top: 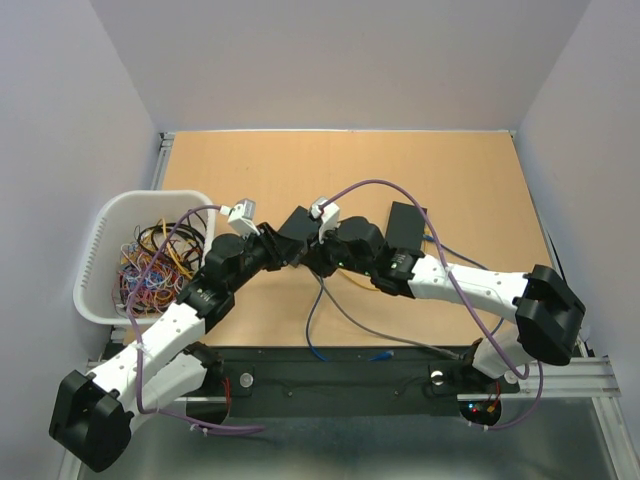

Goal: Insert the plug into the switch port

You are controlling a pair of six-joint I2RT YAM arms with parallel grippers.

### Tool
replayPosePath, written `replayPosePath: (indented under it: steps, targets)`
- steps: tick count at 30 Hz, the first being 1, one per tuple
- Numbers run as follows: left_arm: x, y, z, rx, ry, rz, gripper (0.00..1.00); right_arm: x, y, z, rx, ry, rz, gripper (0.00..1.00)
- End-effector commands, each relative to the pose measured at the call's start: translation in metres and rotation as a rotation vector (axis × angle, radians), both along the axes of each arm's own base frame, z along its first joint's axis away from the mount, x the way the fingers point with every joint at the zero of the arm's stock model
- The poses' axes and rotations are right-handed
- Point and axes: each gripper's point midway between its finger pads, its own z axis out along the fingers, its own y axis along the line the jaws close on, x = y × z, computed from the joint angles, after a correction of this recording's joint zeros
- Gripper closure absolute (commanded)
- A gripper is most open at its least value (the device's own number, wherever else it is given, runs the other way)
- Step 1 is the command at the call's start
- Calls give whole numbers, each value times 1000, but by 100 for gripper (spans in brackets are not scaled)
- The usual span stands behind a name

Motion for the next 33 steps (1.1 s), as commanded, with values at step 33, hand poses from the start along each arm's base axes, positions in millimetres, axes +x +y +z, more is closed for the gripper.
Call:
replayPosePath:
  steps: [33]
  targets:
    - [178, 41, -63, 164, -108, 171, 40, 131, -80, -130, -394, 78, -291, 100]
